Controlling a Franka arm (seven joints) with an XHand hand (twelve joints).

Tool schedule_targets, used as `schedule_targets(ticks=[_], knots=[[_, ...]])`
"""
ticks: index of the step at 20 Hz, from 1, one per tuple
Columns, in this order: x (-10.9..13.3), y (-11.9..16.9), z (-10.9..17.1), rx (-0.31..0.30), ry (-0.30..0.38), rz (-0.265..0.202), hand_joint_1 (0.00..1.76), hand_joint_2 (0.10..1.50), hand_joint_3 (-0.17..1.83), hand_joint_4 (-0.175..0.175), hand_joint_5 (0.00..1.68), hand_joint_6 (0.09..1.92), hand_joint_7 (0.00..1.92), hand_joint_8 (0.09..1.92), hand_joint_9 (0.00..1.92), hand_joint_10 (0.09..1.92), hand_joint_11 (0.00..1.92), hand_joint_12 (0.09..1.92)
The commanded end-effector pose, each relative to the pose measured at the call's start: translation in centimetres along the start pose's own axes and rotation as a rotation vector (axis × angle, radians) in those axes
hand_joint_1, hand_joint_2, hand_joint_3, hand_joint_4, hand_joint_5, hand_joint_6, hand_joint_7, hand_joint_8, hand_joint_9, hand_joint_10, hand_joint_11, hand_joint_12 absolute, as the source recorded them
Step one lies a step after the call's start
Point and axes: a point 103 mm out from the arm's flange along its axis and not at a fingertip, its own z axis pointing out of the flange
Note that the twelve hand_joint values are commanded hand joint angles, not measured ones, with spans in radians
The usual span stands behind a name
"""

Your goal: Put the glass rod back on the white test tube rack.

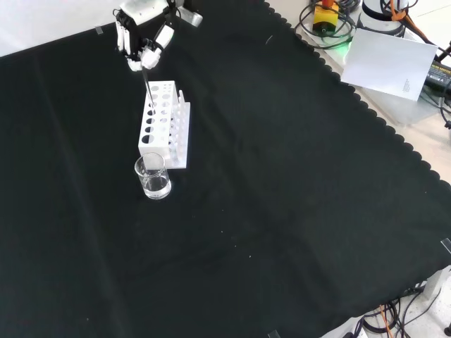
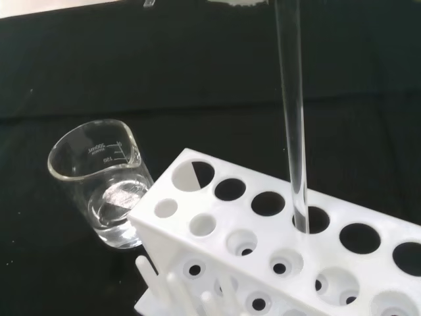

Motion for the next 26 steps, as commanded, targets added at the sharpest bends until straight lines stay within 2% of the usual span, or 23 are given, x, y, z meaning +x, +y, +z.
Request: schedule_targets(ticks=[1,10,13,14,18,20,21,23,26], knots=[[0.16,0.03,0.38,0.008,0.008,-0.010,1.31,1.10,-0.17,-0.175,1.34,0.09,1.21,0.95,1.72,0.71,1.30,0.83],[0.07,0.10,0.46,0.020,0.021,-0.016,1.31,1.09,-0.17,-0.175,1.35,0.09,1.23,0.91,1.73,0.71,1.30,0.83],[0.13,0.16,0.40,0.039,0.018,-0.021,1.31,1.07,-0.17,-0.175,1.34,0.10,1.31,0.75,1.76,0.67,1.34,0.80],[0.24,0.19,0.41,0.048,0.010,-0.023,1.32,1.07,-0.17,-0.175,1.32,0.17,1.35,0.66,1.76,0.63,1.37,0.78],[0.51,0.17,0.42,0.065,0.006,-0.029,1.40,1.01,-0.17,-0.175,0.99,0.73,1.48,0.22,1.76,0.54,1.49,0.76],[0.61,0.12,0.32,0.065,0.001,-0.032,1.34,0.95,-0.17,-0.175,0.82,0.88,1.44,0.16,1.75,0.52,1.52,0.76],[0.64,0.09,0.25,0.064,0.000,-0.033,1.32,0.93,-0.17,-0.175,0.73,0.92,1.37,0.22,1.76,0.51,1.54,0.76],[0.64,0.00,0.09,0.060,0.001,-0.033,1.32,0.90,-0.17,-0.175,0.56,0.94,1.16,0.46,1.76,0.49,1.57,0.76],[0.56,-0.18,-0.29,0.050,0.002,-0.032,1.34,0.88,-0.17,-0.167,0.44,0.89,0.96,0.69,1.77,0.48,1.58,0.77]])
